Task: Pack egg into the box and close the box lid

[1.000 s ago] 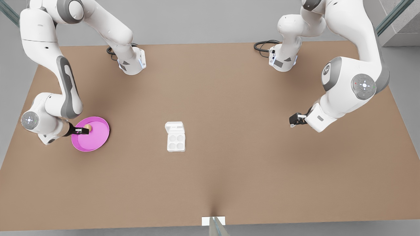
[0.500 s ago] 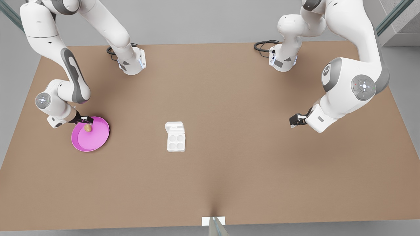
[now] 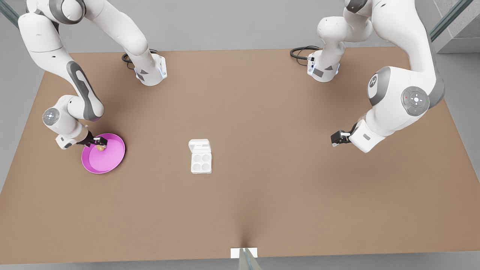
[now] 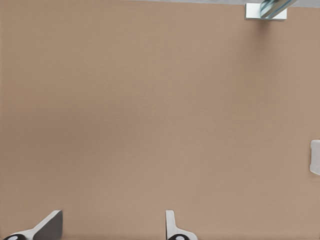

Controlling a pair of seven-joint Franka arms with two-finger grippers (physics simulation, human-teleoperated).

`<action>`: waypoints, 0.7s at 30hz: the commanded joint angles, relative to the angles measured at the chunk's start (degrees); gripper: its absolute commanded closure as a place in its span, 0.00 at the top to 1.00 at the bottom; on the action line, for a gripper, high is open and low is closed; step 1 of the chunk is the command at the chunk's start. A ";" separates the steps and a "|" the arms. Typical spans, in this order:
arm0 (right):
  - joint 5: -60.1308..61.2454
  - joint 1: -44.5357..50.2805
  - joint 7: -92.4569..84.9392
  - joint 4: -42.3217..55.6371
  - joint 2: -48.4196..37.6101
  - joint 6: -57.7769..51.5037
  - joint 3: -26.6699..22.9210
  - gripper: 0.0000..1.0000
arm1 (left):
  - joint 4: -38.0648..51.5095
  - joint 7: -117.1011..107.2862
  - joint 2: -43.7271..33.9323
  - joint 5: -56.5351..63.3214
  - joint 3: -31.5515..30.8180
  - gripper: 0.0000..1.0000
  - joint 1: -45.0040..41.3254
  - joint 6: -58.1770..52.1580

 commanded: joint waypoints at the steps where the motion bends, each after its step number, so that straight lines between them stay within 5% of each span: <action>1: 0.04 -0.03 -0.57 -0.09 0.50 2.58 0.02 1.00 | 0.00 -0.40 -0.07 0.04 -0.02 1.00 -0.07 -0.03; 9: -0.66 -0.55 -0.57 -0.09 2.35 3.02 -0.07 1.00 | 0.08 -0.40 0.11 0.04 -0.02 1.00 0.20 0.06; 10: -0.66 -0.55 -0.57 -0.09 2.35 3.29 -0.07 0.93 | 0.08 -0.40 0.11 0.04 -0.02 1.00 0.20 0.06; 11: -0.66 -0.55 -0.57 -0.09 2.35 3.29 -0.07 0.75 | 0.08 -0.40 0.11 0.04 -0.02 1.00 0.20 0.06; 12: -0.66 -0.55 -0.49 -0.09 2.26 3.29 -0.07 0.72 | 0.08 -0.31 0.11 0.04 -0.02 1.00 0.20 0.06; 21: -0.31 -0.03 -0.22 -0.09 2.17 3.29 -0.07 0.70 | 0.17 -0.40 0.11 0.04 -0.02 1.00 0.20 0.06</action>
